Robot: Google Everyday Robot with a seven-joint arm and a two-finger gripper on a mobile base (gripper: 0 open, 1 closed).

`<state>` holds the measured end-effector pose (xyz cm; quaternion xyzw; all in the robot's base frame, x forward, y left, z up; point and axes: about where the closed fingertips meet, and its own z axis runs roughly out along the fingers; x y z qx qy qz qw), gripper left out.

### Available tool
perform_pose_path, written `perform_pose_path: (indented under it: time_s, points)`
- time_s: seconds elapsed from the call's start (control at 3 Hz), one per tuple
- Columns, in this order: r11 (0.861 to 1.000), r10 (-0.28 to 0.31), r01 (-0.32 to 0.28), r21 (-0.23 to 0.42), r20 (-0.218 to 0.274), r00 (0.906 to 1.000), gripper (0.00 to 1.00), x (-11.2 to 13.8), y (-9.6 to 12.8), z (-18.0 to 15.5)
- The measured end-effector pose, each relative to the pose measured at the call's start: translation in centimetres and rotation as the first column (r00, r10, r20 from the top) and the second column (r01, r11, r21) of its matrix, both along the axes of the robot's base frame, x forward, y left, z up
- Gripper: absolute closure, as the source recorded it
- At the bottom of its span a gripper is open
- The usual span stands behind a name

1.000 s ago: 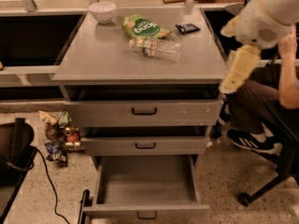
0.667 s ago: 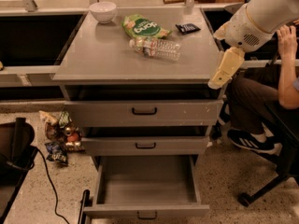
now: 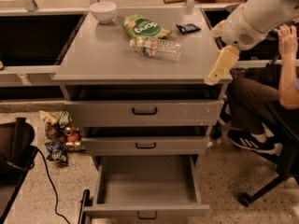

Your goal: Place water bottle into bottom drawer

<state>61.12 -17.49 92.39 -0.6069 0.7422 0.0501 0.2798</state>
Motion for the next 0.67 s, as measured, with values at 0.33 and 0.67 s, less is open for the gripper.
perform_pose_path:
  time_s: [0.33,0.67]
  points:
    - [0.998,0.035,-0.038,0.049,0.054,0.9979,0.00,4.6,0.6,-0.6]
    - [0.991,0.017,-0.034,0.130,0.131,0.9913,0.00,9.3,0.9,-0.6]
